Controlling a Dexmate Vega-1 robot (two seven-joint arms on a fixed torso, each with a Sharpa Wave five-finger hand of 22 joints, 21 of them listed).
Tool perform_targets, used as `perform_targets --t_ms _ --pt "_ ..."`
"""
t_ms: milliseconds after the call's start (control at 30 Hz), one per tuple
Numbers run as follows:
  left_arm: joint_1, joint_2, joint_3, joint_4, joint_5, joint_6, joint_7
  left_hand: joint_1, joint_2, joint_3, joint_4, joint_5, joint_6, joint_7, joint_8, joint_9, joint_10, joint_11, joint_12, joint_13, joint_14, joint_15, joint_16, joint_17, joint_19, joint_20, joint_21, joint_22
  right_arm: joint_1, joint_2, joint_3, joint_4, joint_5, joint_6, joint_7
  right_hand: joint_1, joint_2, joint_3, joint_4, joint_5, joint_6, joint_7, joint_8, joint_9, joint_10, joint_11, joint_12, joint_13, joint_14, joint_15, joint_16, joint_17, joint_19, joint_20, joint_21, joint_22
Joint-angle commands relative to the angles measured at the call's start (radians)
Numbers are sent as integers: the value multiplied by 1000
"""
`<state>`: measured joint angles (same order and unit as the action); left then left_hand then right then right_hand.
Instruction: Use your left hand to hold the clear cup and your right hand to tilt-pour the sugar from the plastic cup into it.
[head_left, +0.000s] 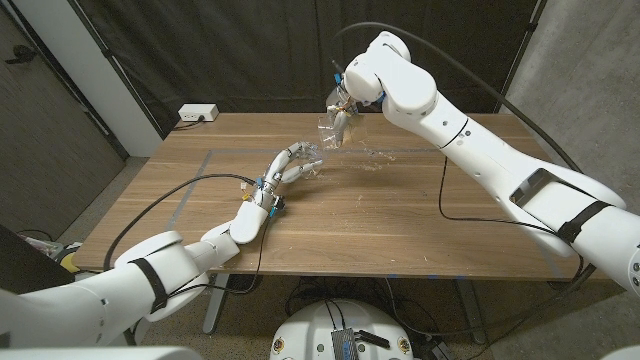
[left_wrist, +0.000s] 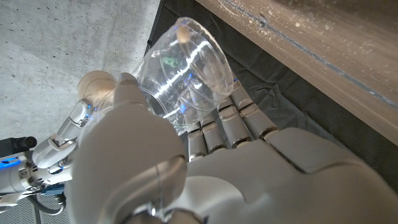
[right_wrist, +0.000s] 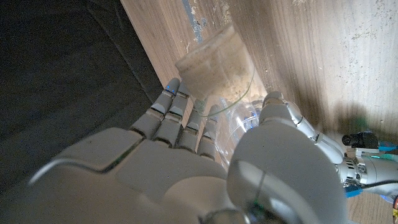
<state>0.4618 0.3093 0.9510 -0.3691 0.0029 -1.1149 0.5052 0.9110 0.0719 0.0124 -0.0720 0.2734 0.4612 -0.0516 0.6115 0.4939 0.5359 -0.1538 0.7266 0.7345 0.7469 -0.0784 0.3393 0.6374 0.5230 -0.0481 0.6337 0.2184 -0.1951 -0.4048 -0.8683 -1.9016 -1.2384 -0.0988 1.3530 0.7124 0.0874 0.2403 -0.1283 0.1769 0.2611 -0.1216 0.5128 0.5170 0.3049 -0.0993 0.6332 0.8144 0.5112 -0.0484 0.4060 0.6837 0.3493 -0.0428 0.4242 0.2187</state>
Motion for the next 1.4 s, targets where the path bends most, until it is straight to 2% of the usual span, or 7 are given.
perform_targets --t_ms 33,200,300,433,633,967,1400 --pt "35 -13 -1 4 -34 10 -30 4 9 -5 -4 -2 10 -1 7 4 9 -1 5 5 9 -120 0 5 -2 -70 9 1 8 15 4 0 -23 31 21 -4 10 6 -3 0 24 -11 8 3 11 -1 -3 5 11 -183 -1 5 1 0 -2 1" --pt "43 -14 2 2 -30 -24 -18 5 9 -7 -3 -3 11 0 7 4 10 2 4 5 10 -121 -1 6 -1 -71 11 1 4 22 5 -2 -35 29 23 -5 10 6 -3 0 26 -10 8 2 13 3 -3 5 10 -183 -3 6 1 0 -2 1" --pt "45 -8 15 1 6 -61 33 5 8 -9 -3 -3 13 -1 8 4 12 -1 4 6 14 -122 -1 7 1 -72 13 0 1 24 5 -6 -40 23 25 -5 10 6 -3 0 26 -10 7 2 14 0 -4 5 10 -183 -4 6 1 0 -2 1" --pt "45 -1 30 0 28 -86 74 3 8 -12 -1 -4 13 -1 8 4 13 0 4 5 11 -120 -3 8 1 -72 14 0 24 -1 -40 -35 -22 -28 25 -6 10 6 -3 0 26 -9 7 2 15 -1 -5 5 11 -183 -5 7 1 0 -2 1" --pt "58 1 24 0 -4 -90 51 0 8 -16 1 -5 15 -1 8 2 14 -1 3 4 11 -121 -5 9 2 -72 15 -1 78 -30 -114 -48 5 -89 25 -6 10 7 -4 0 29 -8 7 2 17 0 -5 5 12 -183 -6 8 0 1 -3 1" --pt "74 6 4 1 -31 -88 15 -2 9 -21 3 -5 14 0 7 0 14 -1 0 2 11 -120 -7 11 1 -71 17 -2 150 -49 -190 -24 30 -89 25 -6 10 8 -5 0 35 -7 8 2 22 -2 -7 4 16 -184 -7 11 -1 2 -4 1" --pt "88 1 -16 2 -47 -82 -8 -3 12 -26 7 -6 18 -1 8 1 18 1 -1 0 15 -121 -9 13 1 -71 19 -3 148 -59 -165 3 9 -4 25 -3 10 10 -8 -1 36 -8 7 2 24 -2 -10 2 20 -184 -8 15 -3 2 -4 2"
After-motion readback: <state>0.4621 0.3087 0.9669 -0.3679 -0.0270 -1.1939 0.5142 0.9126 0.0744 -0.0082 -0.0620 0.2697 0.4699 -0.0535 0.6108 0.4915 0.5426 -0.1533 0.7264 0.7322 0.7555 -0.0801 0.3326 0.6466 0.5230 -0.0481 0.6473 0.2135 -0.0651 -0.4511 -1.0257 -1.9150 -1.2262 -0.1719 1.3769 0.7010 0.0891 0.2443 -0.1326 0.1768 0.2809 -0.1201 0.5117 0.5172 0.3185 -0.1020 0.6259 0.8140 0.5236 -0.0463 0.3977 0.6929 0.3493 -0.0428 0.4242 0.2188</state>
